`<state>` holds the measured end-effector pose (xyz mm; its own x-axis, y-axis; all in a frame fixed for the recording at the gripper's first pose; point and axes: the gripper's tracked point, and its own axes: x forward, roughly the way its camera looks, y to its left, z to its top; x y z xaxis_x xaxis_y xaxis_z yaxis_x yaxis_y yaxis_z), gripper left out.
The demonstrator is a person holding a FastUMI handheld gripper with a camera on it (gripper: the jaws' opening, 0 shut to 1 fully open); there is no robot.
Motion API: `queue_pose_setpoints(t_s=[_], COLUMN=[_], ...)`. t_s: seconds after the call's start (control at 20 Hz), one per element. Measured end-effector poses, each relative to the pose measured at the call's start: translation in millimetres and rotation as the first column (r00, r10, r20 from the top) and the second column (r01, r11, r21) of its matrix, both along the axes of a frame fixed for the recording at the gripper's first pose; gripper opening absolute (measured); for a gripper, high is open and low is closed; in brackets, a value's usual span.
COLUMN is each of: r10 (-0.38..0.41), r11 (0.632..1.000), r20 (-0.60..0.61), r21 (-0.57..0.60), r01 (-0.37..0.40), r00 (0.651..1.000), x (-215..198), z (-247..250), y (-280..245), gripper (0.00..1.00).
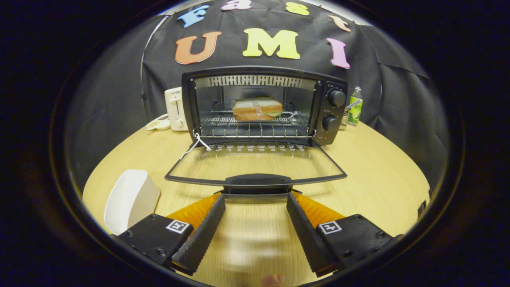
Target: Open the toaster oven, put the food inside, and close the toaster oven door.
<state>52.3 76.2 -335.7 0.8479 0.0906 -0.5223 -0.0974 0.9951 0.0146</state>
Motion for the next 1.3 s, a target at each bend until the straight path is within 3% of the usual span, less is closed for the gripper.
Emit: queue_pose_setpoints(t_s=[0.85,1.3], r10=[-0.012,-0.019], r11=[0.999,0.998], r20=[0.047,0.184], r21=[0.036,0.066], r01=[0.010,0.007], r00=[0.999,0.983], x=[4.4,7.0], z=[4.4,25.3], y=[0.2,1.4], gripper=[1.00,1.00])
